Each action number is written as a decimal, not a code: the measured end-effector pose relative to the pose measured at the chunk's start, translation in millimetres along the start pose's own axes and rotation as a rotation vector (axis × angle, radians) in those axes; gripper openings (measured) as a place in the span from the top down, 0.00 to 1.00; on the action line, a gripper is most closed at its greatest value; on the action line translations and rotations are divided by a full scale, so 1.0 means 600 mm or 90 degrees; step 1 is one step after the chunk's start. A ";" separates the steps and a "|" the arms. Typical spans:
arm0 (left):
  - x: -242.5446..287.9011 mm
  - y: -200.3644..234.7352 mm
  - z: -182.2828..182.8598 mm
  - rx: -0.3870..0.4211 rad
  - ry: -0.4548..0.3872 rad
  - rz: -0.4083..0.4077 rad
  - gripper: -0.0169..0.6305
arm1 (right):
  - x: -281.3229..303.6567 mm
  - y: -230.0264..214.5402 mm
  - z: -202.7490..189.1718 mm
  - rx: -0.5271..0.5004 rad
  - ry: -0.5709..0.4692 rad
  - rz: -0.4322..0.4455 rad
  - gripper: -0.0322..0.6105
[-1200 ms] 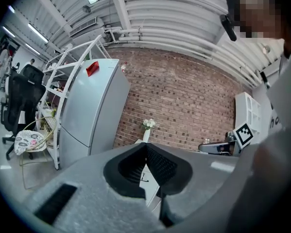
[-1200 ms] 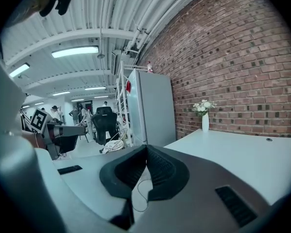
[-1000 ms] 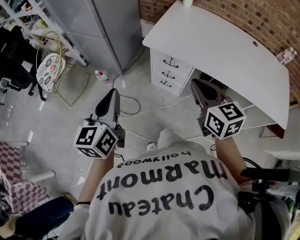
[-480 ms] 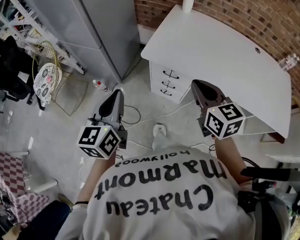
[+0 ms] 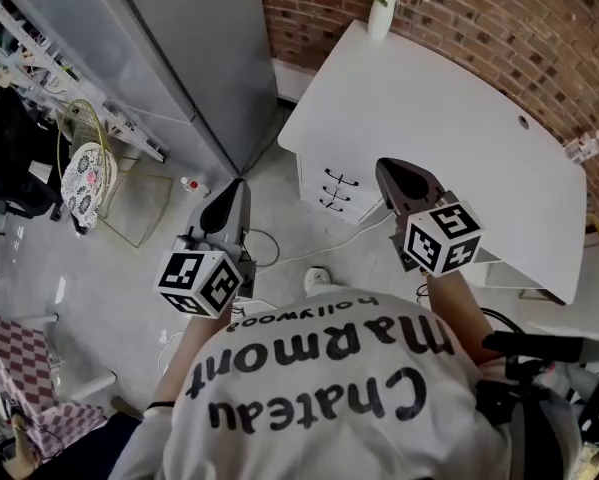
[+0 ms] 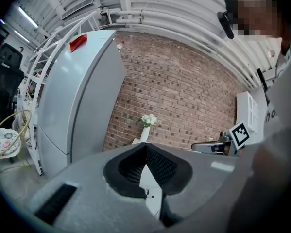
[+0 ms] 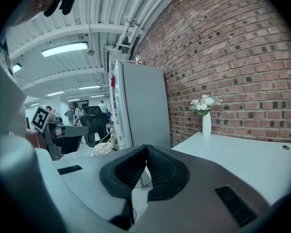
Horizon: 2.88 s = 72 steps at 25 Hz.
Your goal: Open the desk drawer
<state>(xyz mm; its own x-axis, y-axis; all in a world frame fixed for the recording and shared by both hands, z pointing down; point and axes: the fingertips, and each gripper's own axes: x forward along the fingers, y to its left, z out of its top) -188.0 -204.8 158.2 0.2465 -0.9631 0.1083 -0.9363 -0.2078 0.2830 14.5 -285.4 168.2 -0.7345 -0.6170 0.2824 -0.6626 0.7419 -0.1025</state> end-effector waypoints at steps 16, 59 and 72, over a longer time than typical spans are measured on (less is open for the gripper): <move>0.113 0.039 -0.004 -0.008 0.017 -0.015 0.95 | 0.085 -0.050 -0.006 0.041 -0.010 0.029 0.93; -0.082 0.061 -0.187 -0.027 0.160 -0.070 0.95 | 0.002 0.049 -0.244 0.149 0.088 -0.087 0.93; -0.098 0.076 -0.410 -0.033 0.172 -0.046 0.95 | 0.047 0.012 -0.477 0.183 0.073 -0.091 0.93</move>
<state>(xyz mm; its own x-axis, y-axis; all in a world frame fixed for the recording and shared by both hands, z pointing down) -183.5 -115.6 399.4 0.3760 -0.8643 0.3340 -0.9018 -0.2585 0.3464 30.5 -222.3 448.5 -0.6209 -0.6640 0.4166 -0.7838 0.5361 -0.3136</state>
